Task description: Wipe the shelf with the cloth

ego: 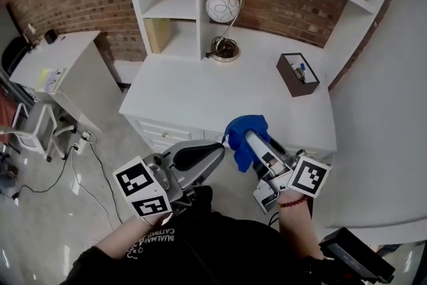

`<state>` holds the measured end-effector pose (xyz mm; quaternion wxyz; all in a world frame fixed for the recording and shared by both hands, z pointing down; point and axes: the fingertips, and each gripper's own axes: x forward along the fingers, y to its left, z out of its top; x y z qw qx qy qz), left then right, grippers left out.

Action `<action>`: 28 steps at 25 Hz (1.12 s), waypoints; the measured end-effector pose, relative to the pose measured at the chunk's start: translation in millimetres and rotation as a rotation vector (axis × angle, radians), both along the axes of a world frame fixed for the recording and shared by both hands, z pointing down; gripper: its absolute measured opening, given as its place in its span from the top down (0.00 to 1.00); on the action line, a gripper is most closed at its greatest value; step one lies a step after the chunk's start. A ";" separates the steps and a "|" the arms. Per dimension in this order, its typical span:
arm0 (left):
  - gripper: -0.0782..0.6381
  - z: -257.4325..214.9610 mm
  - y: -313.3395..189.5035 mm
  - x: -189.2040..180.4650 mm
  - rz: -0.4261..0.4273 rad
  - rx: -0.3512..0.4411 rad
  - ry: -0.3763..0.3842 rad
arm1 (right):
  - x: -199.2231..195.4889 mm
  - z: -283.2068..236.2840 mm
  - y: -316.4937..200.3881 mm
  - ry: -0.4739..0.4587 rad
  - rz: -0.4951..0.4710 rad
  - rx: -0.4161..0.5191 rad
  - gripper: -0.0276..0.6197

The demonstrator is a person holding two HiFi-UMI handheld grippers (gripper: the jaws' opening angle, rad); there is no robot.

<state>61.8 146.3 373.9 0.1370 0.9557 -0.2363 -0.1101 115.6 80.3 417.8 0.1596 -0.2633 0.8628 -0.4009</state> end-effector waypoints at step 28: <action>0.90 -54.4 -303.5 -56.3 0.328 0.079 -0.061 | -39.2 -47.4 -265.0 0.051 0.358 0.053 0.69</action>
